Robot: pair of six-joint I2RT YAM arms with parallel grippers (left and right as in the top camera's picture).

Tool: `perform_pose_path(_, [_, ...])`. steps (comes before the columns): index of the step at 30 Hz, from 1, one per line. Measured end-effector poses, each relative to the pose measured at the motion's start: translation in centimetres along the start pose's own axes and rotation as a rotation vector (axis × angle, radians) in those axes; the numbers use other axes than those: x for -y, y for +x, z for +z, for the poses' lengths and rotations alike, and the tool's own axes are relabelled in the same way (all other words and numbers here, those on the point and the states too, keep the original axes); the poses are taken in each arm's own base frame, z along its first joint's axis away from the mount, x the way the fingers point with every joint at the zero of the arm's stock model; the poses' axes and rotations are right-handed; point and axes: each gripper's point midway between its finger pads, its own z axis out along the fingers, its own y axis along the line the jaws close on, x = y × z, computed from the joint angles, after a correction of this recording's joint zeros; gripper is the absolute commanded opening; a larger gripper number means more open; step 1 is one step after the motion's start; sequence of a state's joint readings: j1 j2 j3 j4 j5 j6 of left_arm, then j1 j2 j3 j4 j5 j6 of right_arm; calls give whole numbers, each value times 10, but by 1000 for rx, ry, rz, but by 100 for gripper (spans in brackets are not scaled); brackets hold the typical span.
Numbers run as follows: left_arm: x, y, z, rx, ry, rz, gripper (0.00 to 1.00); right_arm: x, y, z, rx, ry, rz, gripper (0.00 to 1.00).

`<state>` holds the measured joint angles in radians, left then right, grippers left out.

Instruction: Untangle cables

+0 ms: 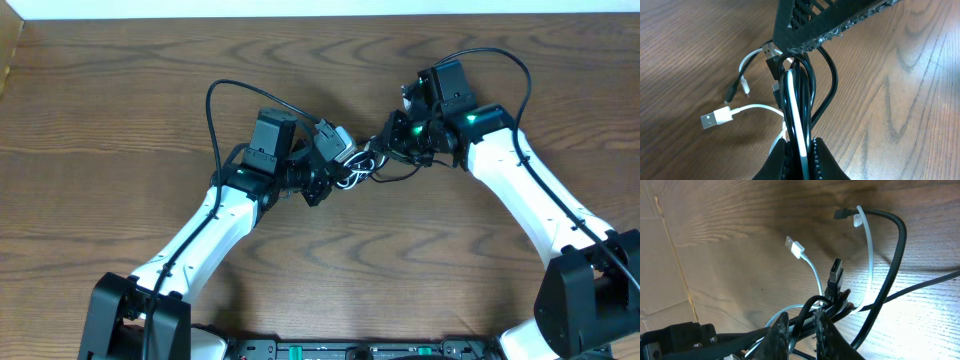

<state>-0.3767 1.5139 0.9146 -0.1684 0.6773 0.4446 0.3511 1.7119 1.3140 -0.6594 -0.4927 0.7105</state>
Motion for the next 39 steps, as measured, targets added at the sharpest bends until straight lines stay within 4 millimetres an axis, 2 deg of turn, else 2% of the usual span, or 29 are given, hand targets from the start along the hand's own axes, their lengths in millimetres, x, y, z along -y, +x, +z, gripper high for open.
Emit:
perform_pose_path(3, [0, 0, 0, 0, 0, 0, 7, -1, 1, 1, -1, -2, 13, 8])
perform_pose_path(14, [0, 2, 0, -6, -1, -4, 8, -3, 2, 16, 28, -29, 3, 1])
perform_pose_path(21, [-2, 2, -1, -7, -9, -6, 7, -32, -2, 13, 30, -171, -96, 1])
perform_pose_path(27, [-2, 2, -1, -9, -10, -7, 7, -42, 2, 11, 8, -223, -144, 1])
perform_pose_path(30, [-2, 2, -1, -9, -11, -6, 8, -49, 2, 9, 0, -267, -180, 1])
perform_pose_path(35, [-1, 2, 0, -8, -5, -4, 8, -74, 2, -6, -21, -428, -269, 1])
perform_pose_path(39, [0, 2, 0, -7, -3, -4, 8, -73, -3, -19, -40, -493, -268, 1])
